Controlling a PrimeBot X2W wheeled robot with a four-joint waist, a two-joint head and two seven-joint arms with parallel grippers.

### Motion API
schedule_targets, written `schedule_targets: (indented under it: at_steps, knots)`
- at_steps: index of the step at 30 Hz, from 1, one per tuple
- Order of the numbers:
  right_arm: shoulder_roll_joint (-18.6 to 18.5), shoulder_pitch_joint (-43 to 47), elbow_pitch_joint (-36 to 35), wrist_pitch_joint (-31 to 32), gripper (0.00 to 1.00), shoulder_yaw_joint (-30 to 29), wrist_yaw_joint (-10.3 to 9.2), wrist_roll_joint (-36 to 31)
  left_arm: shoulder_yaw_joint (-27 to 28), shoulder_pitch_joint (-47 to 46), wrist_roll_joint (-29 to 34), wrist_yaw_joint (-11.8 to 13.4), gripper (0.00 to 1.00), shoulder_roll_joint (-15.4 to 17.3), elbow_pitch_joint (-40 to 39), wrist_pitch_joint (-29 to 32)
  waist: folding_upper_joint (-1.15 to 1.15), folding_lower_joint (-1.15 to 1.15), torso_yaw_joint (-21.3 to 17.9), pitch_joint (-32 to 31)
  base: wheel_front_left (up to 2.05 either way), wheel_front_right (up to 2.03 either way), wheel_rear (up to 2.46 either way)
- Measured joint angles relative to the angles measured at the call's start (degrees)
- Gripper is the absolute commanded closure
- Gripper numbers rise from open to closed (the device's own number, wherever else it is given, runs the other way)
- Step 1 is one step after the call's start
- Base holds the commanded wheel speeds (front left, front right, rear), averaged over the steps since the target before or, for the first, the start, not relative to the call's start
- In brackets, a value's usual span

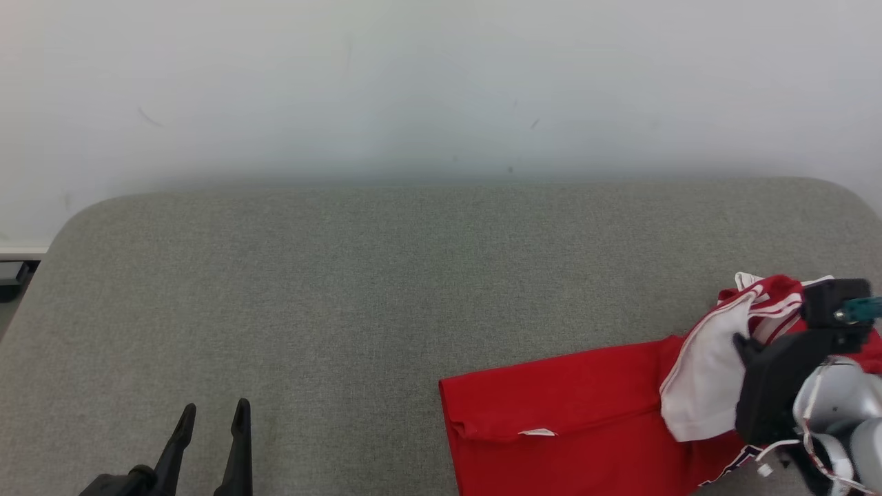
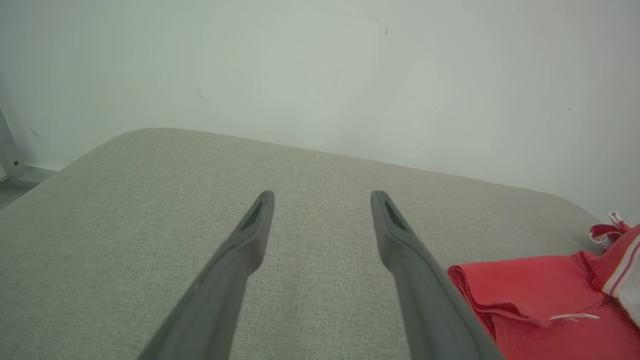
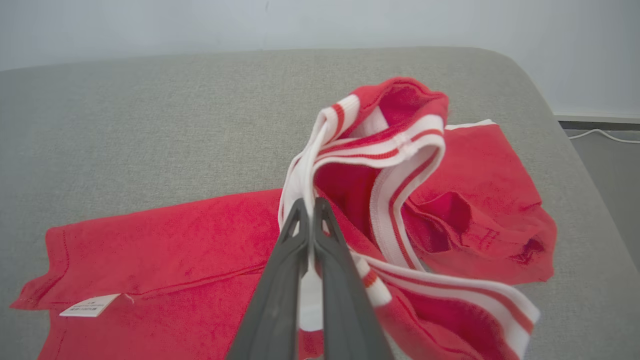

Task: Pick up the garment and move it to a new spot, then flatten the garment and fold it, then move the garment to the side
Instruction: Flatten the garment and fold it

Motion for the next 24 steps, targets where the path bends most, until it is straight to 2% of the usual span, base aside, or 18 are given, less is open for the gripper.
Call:
schedule_targets:
  at_steps: [6, 14, 24]
  knots:
    - [3.4, 0.0, -0.9, 2.8, 1.0, 8.0, 1.87, -0.4, -0.1, -0.3, -0.1, 0.0, 0.0, -0.2, 0.4, 0.0, 0.0, 0.0, 0.6, 0.4, 0.0, 0.0, 0.0]
    - [7.5, -1.8, 1.7, 5.7, 1.0, 14.9, 4.05, -0.5, -0.3, -0.8, -0.1, 0.0, 0.0, -0.4, 0.7, 0.0, 0.0, 0.0, 1.0, 0.7, 0.0, 0.0, 0.0]
    - [12.2, -5.3, 6.7, 7.4, 1.0, 19.0, 4.53, -0.5, -0.4, -1.4, -0.1, 0.0, 0.0, -0.5, 0.7, 0.0, 0.0, 0.01, 1.3, 0.9, 0.0, 0.0, 0.0]
